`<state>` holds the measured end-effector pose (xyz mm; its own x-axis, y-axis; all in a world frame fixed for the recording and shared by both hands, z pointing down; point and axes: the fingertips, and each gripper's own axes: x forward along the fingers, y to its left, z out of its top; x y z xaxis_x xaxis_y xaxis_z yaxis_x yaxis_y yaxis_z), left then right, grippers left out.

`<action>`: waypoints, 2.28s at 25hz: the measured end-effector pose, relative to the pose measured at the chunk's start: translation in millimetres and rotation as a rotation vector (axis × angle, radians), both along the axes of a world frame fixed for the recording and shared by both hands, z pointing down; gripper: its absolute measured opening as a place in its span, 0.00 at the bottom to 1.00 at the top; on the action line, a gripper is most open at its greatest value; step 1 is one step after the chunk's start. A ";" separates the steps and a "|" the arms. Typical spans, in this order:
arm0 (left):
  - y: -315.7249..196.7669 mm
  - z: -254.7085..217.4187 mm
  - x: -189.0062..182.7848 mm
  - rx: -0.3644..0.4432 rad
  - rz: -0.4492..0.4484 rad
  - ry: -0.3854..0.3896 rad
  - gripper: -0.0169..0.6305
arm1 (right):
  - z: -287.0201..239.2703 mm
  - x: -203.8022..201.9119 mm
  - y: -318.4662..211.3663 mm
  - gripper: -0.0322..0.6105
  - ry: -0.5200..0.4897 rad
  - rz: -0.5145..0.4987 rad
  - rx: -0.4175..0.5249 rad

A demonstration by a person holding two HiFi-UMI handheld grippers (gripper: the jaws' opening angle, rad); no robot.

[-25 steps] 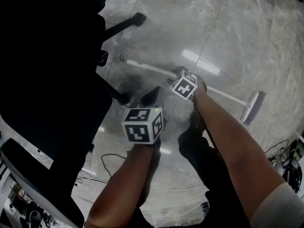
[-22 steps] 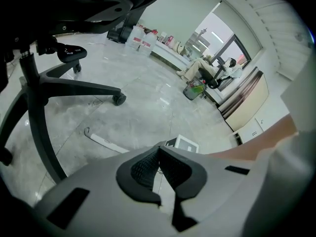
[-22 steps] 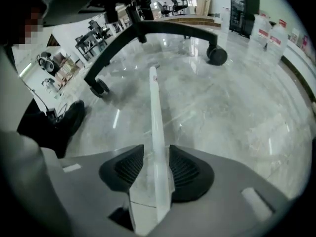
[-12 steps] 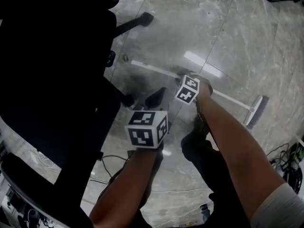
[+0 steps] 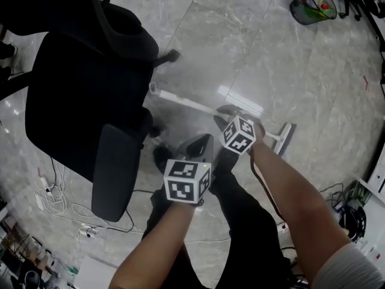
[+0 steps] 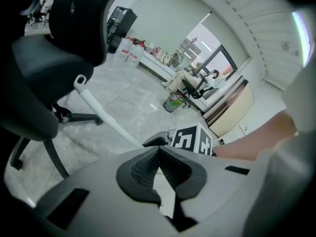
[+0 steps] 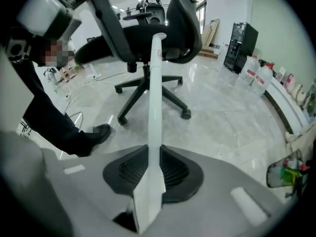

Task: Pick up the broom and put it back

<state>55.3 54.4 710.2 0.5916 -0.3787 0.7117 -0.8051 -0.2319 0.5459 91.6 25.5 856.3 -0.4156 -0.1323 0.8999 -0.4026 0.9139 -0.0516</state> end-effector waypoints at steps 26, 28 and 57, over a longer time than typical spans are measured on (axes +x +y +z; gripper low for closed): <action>-15.1 -409.9 -190.4 0.251 -0.197 -0.155 0.04 | -415.2 -188.6 -71.0 0.19 -0.183 -0.017 0.093; -15.1 -420.7 -197.6 0.264 -0.214 -0.151 0.04 | -424.9 -190.2 -65.5 0.19 -0.198 -0.014 0.095; -107.6 -700.0 -159.8 0.678 -0.222 -0.046 0.04 | -846.7 -169.4 -97.3 0.14 -0.692 0.234 0.350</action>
